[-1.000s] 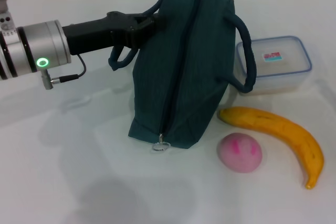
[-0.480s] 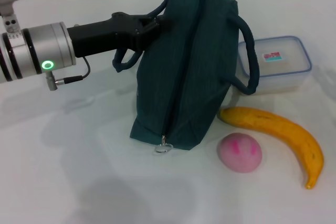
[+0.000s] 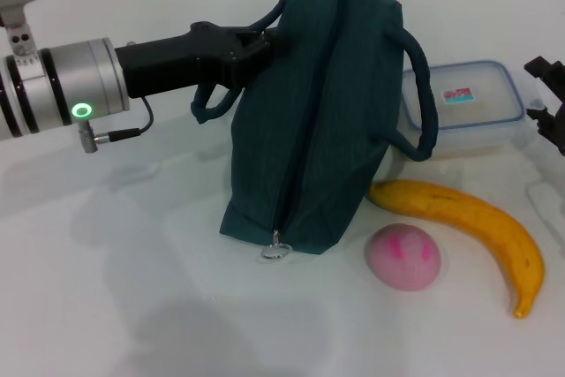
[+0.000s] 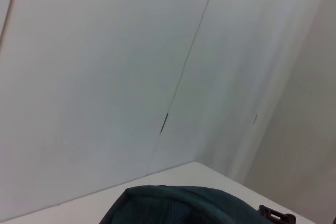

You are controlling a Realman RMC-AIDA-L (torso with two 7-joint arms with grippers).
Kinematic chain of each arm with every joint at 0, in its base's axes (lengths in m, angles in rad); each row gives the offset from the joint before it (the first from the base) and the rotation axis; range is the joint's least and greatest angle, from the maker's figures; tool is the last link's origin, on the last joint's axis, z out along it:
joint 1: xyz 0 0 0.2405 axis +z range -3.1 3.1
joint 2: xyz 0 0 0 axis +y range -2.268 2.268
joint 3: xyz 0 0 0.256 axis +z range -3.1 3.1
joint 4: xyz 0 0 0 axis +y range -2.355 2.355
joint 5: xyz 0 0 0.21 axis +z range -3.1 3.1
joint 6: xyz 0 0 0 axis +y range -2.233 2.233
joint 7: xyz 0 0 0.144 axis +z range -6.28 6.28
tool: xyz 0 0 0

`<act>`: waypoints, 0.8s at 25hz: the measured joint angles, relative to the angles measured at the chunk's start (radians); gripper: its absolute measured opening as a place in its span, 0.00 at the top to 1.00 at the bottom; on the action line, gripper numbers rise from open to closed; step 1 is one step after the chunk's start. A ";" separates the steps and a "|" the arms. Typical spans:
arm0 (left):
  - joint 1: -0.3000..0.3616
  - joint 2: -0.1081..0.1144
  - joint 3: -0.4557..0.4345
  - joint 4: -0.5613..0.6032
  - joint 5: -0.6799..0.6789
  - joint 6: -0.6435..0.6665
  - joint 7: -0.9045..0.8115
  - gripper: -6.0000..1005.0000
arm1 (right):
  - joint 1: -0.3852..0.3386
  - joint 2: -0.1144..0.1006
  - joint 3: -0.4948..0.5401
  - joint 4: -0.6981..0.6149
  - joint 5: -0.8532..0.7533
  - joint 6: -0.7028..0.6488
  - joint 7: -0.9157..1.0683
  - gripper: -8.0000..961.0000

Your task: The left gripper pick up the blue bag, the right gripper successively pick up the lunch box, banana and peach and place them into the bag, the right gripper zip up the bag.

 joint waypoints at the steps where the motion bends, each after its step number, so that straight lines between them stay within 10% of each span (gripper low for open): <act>1: 0.000 0.000 0.000 0.000 0.000 0.000 0.002 0.96 | 0.002 0.000 0.000 0.000 0.000 0.004 0.006 0.14; 20: -0.002 -0.019 0.003 -0.003 0.001 0.005 0.015 0.96 | 0.053 0.000 -0.039 0.007 0.005 0.025 0.035 0.15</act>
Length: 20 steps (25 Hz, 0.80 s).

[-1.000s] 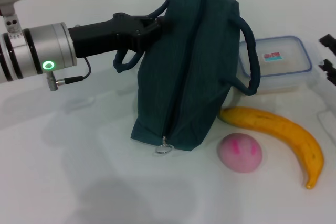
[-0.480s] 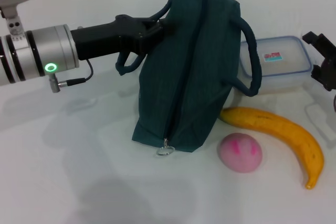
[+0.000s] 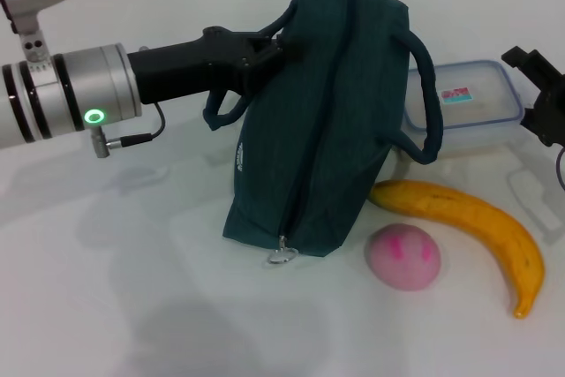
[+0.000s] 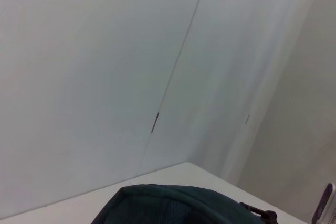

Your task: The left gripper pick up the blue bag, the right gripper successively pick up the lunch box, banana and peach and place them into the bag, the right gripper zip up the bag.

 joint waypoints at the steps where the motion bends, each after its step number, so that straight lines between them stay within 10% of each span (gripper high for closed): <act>1: 0.000 0.000 0.000 0.000 -0.001 0.000 0.001 0.96 | 0.000 0.000 0.002 -0.001 0.002 0.000 0.000 0.16; 14: -0.008 -0.004 0.000 -0.013 -0.007 -0.007 0.017 0.96 | 0.017 0.000 0.005 -0.002 0.007 0.043 0.020 0.16; 20: -0.007 -0.003 -0.006 -0.017 -0.007 -0.008 0.017 0.96 | 0.007 0.000 0.003 -0.006 0.007 0.038 0.007 0.53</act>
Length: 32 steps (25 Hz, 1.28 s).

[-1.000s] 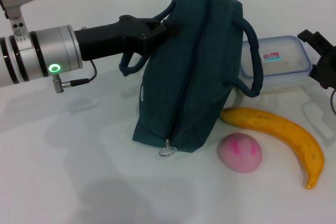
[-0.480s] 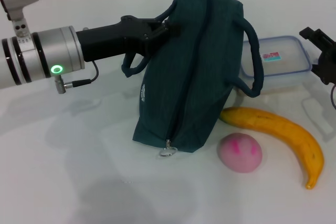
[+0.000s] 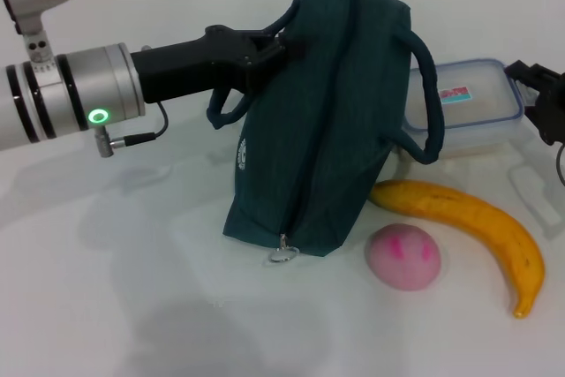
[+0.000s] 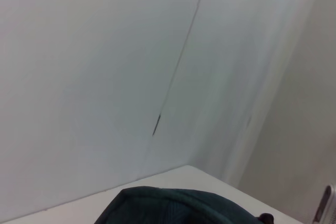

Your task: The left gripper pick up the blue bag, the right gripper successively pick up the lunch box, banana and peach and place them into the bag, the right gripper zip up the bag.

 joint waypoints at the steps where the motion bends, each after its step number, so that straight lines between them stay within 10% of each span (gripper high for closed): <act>1: 0.001 0.000 -0.001 0.000 0.000 0.000 0.000 0.96 | -0.002 0.000 0.000 -0.001 0.000 -0.003 -0.005 0.57; 7: 0.006 0.000 -0.006 0.000 -0.005 0.000 0.011 0.96 | -0.010 0.000 0.000 -0.003 0.000 -0.039 -0.039 0.80; 32: 0.094 0.018 -0.007 -0.015 -0.067 0.112 0.089 0.96 | -0.051 -0.010 0.014 -0.161 0.025 -0.382 -0.454 0.89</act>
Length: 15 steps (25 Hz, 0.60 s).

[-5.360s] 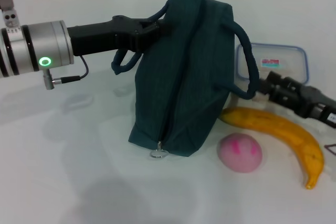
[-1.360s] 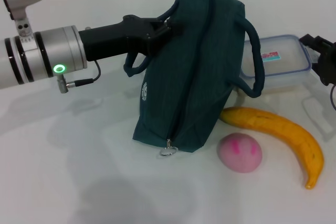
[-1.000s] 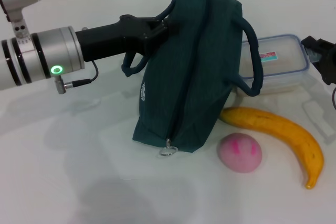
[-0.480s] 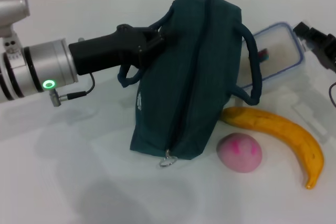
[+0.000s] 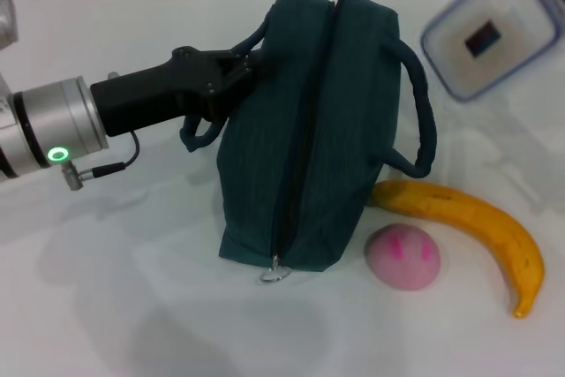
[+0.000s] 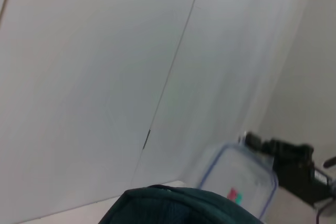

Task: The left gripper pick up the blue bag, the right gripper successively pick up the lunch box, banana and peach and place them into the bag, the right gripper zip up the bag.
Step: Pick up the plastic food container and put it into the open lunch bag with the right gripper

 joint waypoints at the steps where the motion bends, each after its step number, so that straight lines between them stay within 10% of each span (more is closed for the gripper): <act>1: 0.001 -0.002 0.000 0.000 0.000 0.000 0.006 0.96 | 0.006 0.000 0.002 -0.012 0.000 -0.010 -0.004 0.89; 15: 0.011 -0.014 0.001 -0.011 -0.012 -0.005 0.069 0.96 | 0.201 0.008 -0.080 -0.095 0.001 -0.116 0.052 0.89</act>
